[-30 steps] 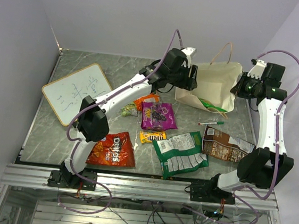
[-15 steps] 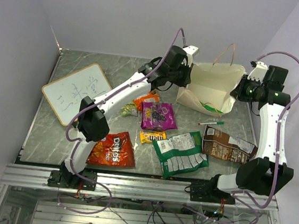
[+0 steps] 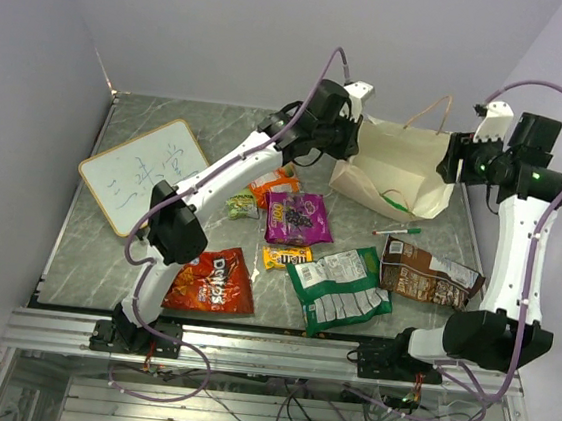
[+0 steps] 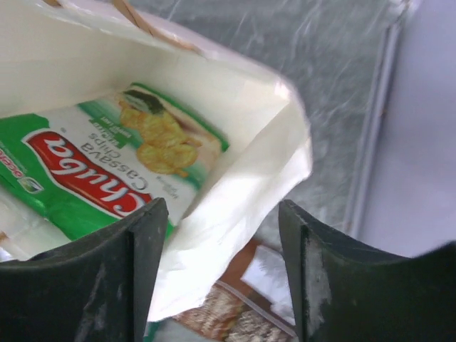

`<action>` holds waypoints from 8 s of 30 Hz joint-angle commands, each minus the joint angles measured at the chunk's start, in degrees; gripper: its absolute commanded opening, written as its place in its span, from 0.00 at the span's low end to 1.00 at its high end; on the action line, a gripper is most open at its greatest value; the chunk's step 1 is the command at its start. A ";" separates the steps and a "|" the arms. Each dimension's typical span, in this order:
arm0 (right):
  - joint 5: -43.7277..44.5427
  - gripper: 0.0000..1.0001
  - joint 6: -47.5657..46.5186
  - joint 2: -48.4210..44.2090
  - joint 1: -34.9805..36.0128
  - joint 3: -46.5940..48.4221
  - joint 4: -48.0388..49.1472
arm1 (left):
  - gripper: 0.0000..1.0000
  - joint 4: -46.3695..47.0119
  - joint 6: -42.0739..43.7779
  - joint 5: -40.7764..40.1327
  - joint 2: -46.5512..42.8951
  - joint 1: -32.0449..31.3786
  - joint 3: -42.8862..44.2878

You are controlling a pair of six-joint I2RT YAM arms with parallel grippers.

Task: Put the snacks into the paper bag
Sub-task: Adjust the paper bag at the center of the board, then pick up the snack from the center of the board, then place the snack in the paper bag.

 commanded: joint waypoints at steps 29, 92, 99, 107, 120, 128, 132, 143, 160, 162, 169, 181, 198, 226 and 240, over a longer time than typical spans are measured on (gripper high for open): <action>-17.86 0.59 -41.51 18.85 2.33 20.73 -7.83 | 0.07 1.21 -1.44 8.88 1.93 2.53 3.78; -6.38 0.00 -17.07 25.76 2.33 24.94 -5.41 | 0.80 9.14 62.81 18.36 -22.78 -7.81 -62.84; -6.21 0.00 -17.42 25.53 2.33 23.61 -5.04 | 0.69 9.94 61.81 19.02 -19.25 -9.27 -62.17; -6.81 0.00 -17.34 25.70 2.33 23.10 -4.82 | 0.64 11.12 60.92 19.10 -17.70 -9.70 -63.67; -6.48 0.00 -17.60 24.85 2.33 22.42 -5.01 | 0.17 4.76 61.84 18.65 -17.42 -10.32 -60.18; -8.41 0.00 -18.56 23.09 2.46 18.84 -3.85 | 0.07 -12.05 59.72 23.41 -17.89 -10.41 -47.10; -8.46 0.00 -19.06 21.05 3.01 16.27 -2.41 | 0.07 -17.87 58.60 23.55 -19.65 -10.43 -41.96; -8.30 0.00 -15.90 21.26 3.12 20.58 -3.21 | 0.07 -32.84 55.42 29.14 -20.38 -8.85 -22.86; -8.37 0.00 -12.58 17.19 5.12 17.51 -1.50 | 0.07 -19.40 32.31 29.99 -27.73 -8.47 -9.51; -7.88 0.00 -12.26 17.08 5.23 17.51 -1.40 | 0.07 -16.69 28.55 29.14 -28.33 -8.41 -9.12; -6.89 0.00 -12.54 16.52 5.32 16.29 -1.14 | 0.07 -10.71 20.04 22.67 -26.68 -7.77 -4.02; -6.55 0.00 -13.20 16.18 5.31 14.40 -0.61 | 0.07 -1.71 6.15 28.34 -22.32 -1.06 1.87; -6.95 0.00 -12.67 18.40 5.32 17.07 -0.77 | 0.07 -4.64 5.32 33.95 -28.41 -1.03 -2.08; -8.58 0.00 -12.03 17.45 7.12 15.44 0.55 | 0.07 6.42 -14.17 23.65 -7.08 6.38 12.99; -7.33 0.00 -10.98 17.41 9.18 13.65 1.42 | 0.07 10.61 -18.35 24.39 2.55 5.85 11.95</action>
